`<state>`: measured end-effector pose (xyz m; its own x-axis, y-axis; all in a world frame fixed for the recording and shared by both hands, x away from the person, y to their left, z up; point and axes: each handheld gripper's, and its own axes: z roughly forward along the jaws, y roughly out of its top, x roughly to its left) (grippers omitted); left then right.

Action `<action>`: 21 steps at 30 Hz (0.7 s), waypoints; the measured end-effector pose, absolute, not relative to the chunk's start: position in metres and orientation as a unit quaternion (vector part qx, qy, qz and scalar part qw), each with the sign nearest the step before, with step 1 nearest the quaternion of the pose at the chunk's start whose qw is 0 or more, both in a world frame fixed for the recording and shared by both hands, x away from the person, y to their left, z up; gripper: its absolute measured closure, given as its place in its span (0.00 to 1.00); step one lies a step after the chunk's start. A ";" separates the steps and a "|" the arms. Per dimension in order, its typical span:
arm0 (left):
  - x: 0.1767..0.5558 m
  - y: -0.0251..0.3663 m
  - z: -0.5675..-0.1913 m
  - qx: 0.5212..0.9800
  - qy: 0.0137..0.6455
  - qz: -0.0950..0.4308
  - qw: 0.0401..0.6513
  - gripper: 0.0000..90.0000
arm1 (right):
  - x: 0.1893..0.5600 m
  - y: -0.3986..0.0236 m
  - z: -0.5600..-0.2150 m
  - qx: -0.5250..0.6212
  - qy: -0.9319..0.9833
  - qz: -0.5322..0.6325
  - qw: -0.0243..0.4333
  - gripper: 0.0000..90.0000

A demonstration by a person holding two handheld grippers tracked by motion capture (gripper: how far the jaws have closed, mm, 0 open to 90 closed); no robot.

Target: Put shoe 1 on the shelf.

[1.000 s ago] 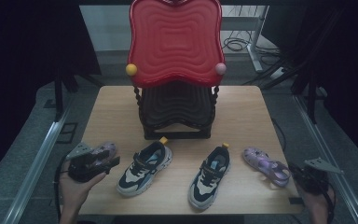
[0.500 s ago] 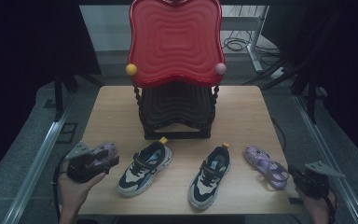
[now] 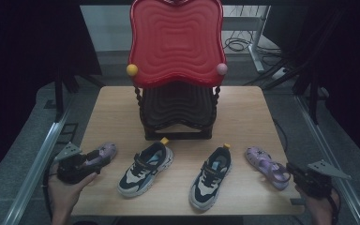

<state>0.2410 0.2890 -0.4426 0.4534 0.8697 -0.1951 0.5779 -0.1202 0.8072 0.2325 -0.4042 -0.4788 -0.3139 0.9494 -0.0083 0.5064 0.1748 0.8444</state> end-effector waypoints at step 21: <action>0.207 0.349 -0.457 0.732 0.514 0.150 0.422 0.57 | 0.238 -0.389 -0.482 0.496 0.730 0.404 0.241 0.70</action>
<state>0.2069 0.3487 -0.4566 0.4270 0.8786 -0.2137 0.6248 -0.1159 0.7721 0.2378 -0.3893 -0.4815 -0.3915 0.9189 0.0491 0.5286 0.1809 0.8294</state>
